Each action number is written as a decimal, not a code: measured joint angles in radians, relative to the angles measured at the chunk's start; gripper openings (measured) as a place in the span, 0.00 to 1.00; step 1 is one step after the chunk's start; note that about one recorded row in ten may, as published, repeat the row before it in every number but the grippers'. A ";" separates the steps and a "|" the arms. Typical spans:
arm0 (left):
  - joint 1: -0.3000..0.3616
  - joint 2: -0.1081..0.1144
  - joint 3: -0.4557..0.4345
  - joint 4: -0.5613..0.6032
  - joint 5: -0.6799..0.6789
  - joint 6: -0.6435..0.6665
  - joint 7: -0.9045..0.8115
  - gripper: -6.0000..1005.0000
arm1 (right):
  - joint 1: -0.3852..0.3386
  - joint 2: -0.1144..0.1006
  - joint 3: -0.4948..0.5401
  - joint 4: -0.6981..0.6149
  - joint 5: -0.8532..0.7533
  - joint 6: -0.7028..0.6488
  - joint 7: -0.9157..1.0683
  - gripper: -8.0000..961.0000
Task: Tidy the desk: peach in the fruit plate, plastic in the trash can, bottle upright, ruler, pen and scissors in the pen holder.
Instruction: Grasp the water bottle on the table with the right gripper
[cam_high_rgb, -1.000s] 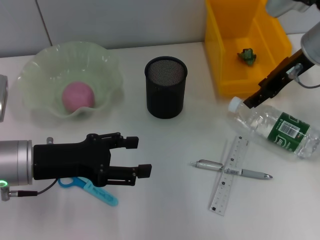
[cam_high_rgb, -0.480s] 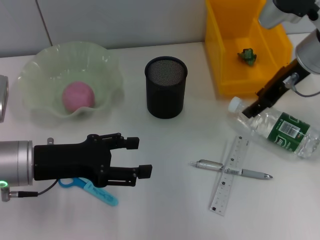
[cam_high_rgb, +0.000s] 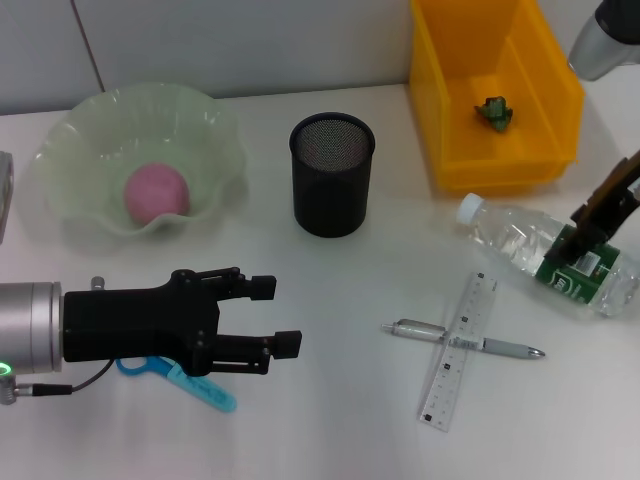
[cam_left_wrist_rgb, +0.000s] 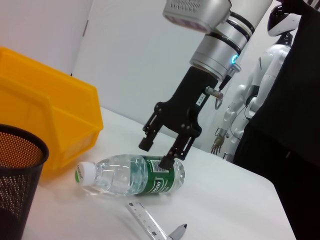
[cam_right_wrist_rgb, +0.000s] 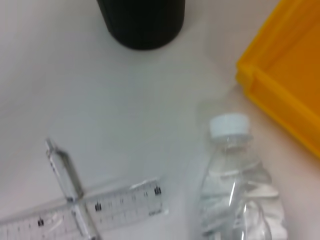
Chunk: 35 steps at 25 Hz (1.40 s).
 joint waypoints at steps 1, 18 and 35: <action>0.000 0.000 0.000 0.000 0.000 0.001 0.000 0.86 | -0.002 0.000 0.000 0.001 -0.006 -0.001 0.000 0.75; 0.000 0.000 -0.012 0.000 0.000 0.017 -0.001 0.86 | -0.019 0.004 -0.001 0.055 -0.058 0.045 -0.003 0.75; 0.002 0.001 -0.020 0.000 0.000 0.024 -0.001 0.86 | -0.010 0.009 -0.015 0.131 -0.067 0.103 -0.005 0.76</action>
